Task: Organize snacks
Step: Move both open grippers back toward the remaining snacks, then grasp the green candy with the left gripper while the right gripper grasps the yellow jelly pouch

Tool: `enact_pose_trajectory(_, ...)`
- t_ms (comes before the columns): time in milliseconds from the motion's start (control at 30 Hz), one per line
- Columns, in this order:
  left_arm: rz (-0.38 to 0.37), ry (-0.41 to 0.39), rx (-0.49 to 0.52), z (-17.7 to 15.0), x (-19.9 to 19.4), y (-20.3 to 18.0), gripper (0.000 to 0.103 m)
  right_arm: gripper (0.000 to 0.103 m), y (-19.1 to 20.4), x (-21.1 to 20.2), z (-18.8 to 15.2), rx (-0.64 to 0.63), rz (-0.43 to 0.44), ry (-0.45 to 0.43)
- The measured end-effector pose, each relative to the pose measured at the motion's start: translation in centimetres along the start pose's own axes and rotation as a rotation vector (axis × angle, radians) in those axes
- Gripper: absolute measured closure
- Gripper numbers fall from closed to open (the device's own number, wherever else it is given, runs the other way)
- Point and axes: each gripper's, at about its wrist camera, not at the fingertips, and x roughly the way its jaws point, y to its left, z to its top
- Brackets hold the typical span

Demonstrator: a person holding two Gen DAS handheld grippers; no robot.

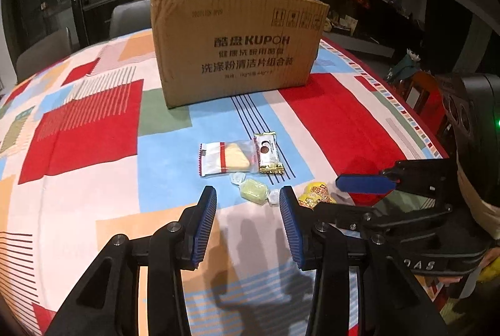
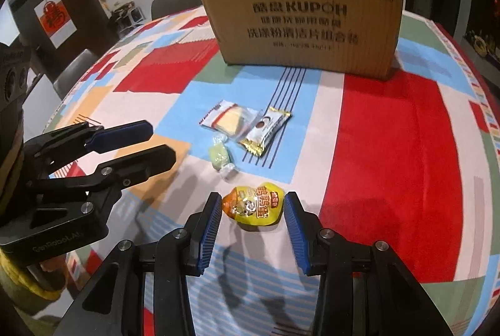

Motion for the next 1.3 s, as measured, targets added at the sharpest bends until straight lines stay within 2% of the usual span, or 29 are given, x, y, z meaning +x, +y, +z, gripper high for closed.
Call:
enact_pose_trajectory(233, -0.024, 0.037, -0.019, 0.4, 2.3, -0.1, 0.062, 0.061, 0.0, 1.1, -0.4, 0.005, 0.014, 0.015)
enact_pose_trajectory(467, -0.007, 0.07, -0.019, 0.5, 4.3, -0.6, 0.064, 0.061, 0.1, 1.5, -0.5, 0.006, 0.012, 0.007)
enact_pose_trajectory(633, 0.015, 0.095, -0.019, 0.5, 5.3, -0.9, 0.073, 0.062, 0.5, 1.9, -0.5, -0.009, -0.011, -0.001)
enact_pose_trajectory(767, 0.023, 0.087, -0.021, 0.4, 5.3, -0.7, 0.079, 0.071, 0.5, 1.9, -0.5, -0.021, -0.04, -0.015)
enact_pose_trajectory(1000, 0.036, 0.077, -0.033, 0.2, 4.5, -0.1, 0.08, 0.071, -0.4, 1.8, -0.4, 0.016, -0.005, -0.023)
enact_pose_trajectory(1100, 0.038, 0.071, -0.041, -0.2, 3.9, 0.1, 0.08, 0.066, -0.5, 1.8, -0.4, 0.019, 0.01, -0.021)
enact_pose_trajectory(1167, 0.038, 0.066, -0.058, -0.4, 3.5, 0.3, 0.08, 0.056, -0.4, 1.8, -0.4, 0.024, 0.02, -0.02)
enact_pose_trajectory(1300, 0.031, 0.059, -0.087, -0.8, 3.0, 0.8, 0.08, 0.053, 0.0, 1.8, -0.4, 0.007, -0.009, -0.024)
